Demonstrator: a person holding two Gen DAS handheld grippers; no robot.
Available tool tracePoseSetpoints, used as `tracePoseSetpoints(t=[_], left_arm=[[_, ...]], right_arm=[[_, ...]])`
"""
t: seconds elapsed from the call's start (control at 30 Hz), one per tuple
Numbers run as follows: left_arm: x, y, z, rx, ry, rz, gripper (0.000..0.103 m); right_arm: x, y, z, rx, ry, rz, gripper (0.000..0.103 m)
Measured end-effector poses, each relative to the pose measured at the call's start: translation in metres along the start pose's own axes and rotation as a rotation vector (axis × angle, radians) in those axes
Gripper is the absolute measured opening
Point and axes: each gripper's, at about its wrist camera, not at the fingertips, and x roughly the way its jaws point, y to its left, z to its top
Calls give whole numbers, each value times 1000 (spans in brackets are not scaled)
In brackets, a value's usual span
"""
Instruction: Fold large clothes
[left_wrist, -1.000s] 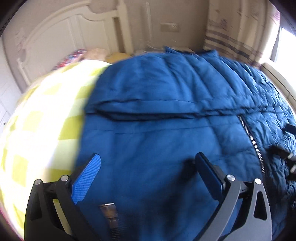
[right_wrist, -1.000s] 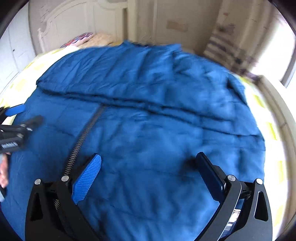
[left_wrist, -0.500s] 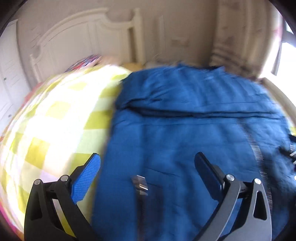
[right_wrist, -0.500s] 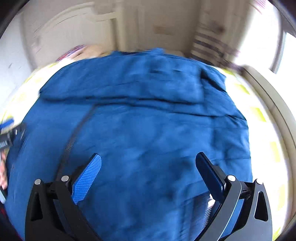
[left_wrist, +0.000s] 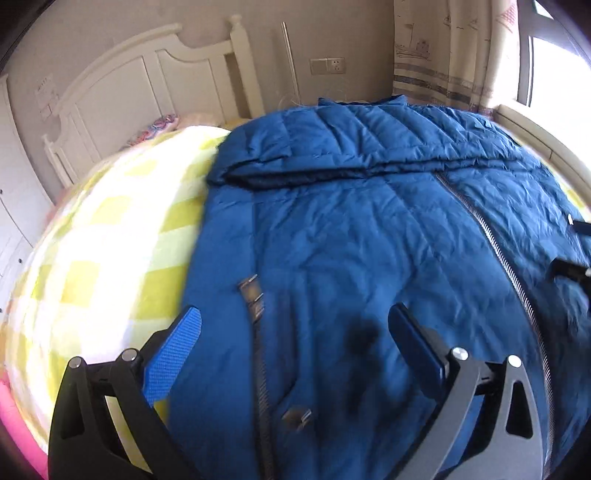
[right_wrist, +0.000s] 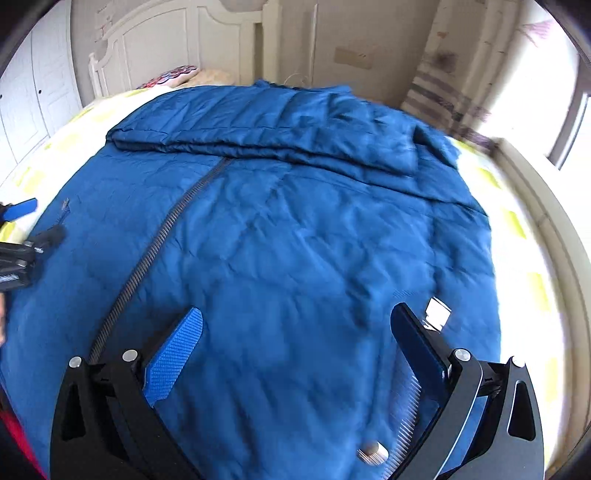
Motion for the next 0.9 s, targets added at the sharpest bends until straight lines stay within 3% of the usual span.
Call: tracePoseSetpoints(t=[0.07, 0.13, 0.17, 0.23, 0.27, 0.3, 0.37, 0.43, 0.53, 0.67, 0.8, 0.9], left_arm=[[14, 4, -13, 9, 52, 36, 101], [21, 23, -17, -80, 75, -49, 101], [23, 25, -15, -97, 83, -56, 101], [20, 21, -15, -94, 69, -17, 101], [10, 13, -16, -70, 40, 27, 100], [1, 5, -17, -51, 16, 17, 100], [-23, -12, -20, -19, -29, -97, 100], [-33, -36, -24, 41, -52, -160, 101], [-15, -70, -34, 170, -29, -109, 101], [-5, -53, -28, 68, 20, -206, 101], [-17, -50, -33, 75, 7, -156, 100], [-37, -25, -42, 25, -30, -176, 101]], right_arm=[[3, -9, -20, 17, 19, -12, 99], [3, -25, -29, 85, 16, 49, 98], [1, -24, -28, 76, 21, 43, 98], [-3, -18, -27, 71, 30, -1, 98], [-7, -14, -26, 78, 31, -10, 98], [-13, -7, -25, 68, 17, 15, 98], [-24, 10, -23, 13, -18, 61, 98], [-31, 30, -24, -61, -38, 84, 98], [-12, 60, -34, -166, 4, 99, 98], [-8, 47, -34, -112, 0, 143, 98], [-18, 33, -33, -118, 22, 140, 98], [-43, 13, -44, -84, -10, 91, 98]])
